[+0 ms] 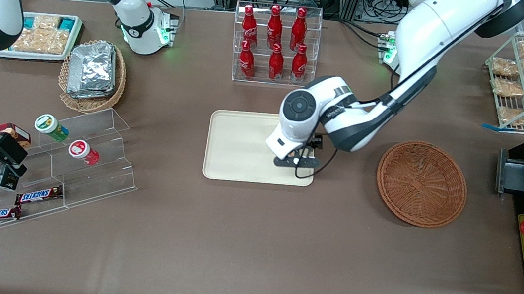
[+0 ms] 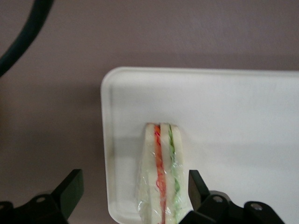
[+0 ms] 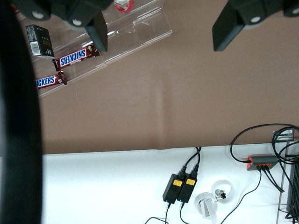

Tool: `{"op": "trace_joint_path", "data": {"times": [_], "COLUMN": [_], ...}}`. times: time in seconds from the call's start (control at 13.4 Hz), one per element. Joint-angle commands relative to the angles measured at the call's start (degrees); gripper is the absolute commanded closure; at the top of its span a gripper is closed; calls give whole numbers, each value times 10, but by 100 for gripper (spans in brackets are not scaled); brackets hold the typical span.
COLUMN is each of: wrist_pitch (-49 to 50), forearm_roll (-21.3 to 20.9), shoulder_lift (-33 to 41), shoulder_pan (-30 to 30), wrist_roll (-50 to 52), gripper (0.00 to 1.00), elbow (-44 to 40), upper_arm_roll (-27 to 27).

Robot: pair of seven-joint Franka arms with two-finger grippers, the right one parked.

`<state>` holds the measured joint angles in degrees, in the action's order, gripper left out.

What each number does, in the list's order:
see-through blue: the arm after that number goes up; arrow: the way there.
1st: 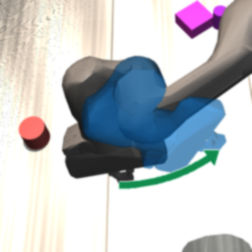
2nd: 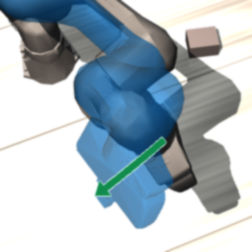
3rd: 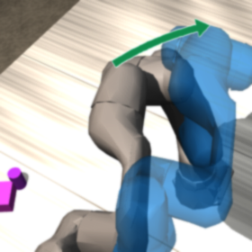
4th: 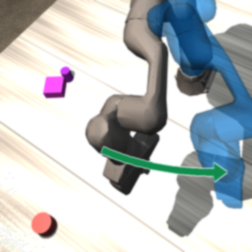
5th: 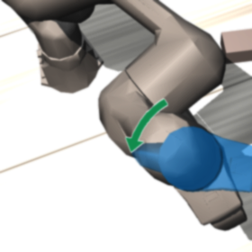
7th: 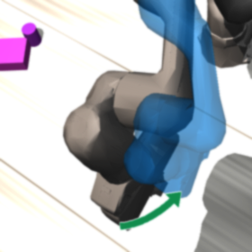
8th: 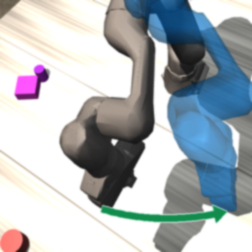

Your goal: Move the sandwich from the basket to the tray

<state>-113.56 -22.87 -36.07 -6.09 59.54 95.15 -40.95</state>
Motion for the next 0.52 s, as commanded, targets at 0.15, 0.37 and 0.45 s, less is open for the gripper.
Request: {"op": "trace_joint_path", "data": {"times": [0.15, 0.37, 0.45], "wrist_pitch": [68, 110, 128], "forearm_roll": [-2, -2, -2], "shoulder_lift": [38, 72, 78], "shoulder_pan": [69, 106, 119], "wrist_roll": [21, 19, 13], "gripper": [1, 1, 1], "elbow": [-44, -68, -80], "upper_arm_roll": [-3, -3, -4]}}
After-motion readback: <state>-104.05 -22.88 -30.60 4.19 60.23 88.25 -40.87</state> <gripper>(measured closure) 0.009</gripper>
